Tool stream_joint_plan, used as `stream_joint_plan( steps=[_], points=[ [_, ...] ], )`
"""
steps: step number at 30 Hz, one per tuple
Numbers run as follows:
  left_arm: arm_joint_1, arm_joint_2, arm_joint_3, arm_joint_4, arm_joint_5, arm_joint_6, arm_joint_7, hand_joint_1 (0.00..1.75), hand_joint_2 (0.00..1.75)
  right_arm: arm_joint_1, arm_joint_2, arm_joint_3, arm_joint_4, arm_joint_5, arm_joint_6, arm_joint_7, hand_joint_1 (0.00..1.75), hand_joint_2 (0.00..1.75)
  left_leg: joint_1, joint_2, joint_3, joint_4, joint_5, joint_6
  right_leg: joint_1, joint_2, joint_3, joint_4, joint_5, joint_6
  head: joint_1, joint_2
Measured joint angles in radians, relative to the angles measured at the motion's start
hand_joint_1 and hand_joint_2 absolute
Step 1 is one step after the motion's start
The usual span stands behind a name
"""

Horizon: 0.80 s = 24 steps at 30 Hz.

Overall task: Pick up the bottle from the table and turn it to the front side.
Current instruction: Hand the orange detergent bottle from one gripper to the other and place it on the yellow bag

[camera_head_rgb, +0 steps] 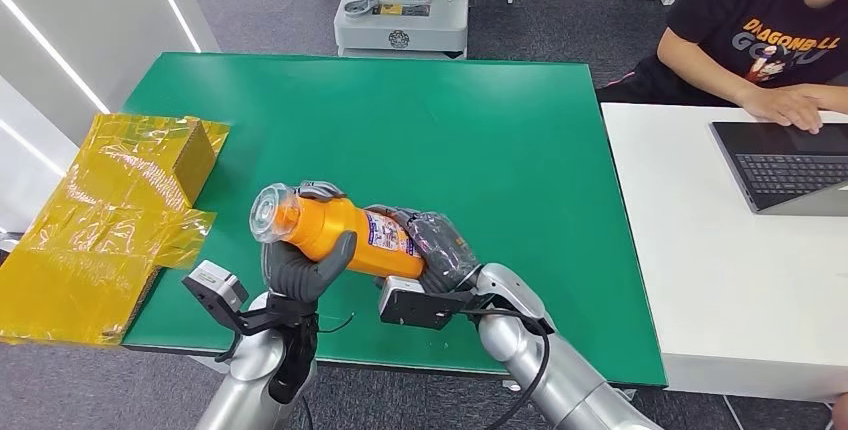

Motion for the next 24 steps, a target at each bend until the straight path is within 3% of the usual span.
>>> stream_joint_plan(
  steps=[3,24],
  points=[
    [0.003,0.000,0.000,0.000,-0.006,0.001,0.003,1.75,1.75,0.006,0.000,0.000,-0.004,0.004,-0.007,0.006,0.00,1.75,0.000,0.000,0.000,0.000,0.000,0.000,0.000,0.000,0.000,0.000,0.000,0.000,0.000,0.000],
    [0.009,0.017,0.010,-0.001,-0.073,0.034,0.006,1.75,1.75,0.077,0.006,-0.010,-0.118,-0.026,-0.087,0.025,0.00,1.75,0.000,0.000,0.000,0.000,0.000,0.000,0.000,0.000,0.000,0.000,0.000,0.000,0.000,0.000]
  ],
)
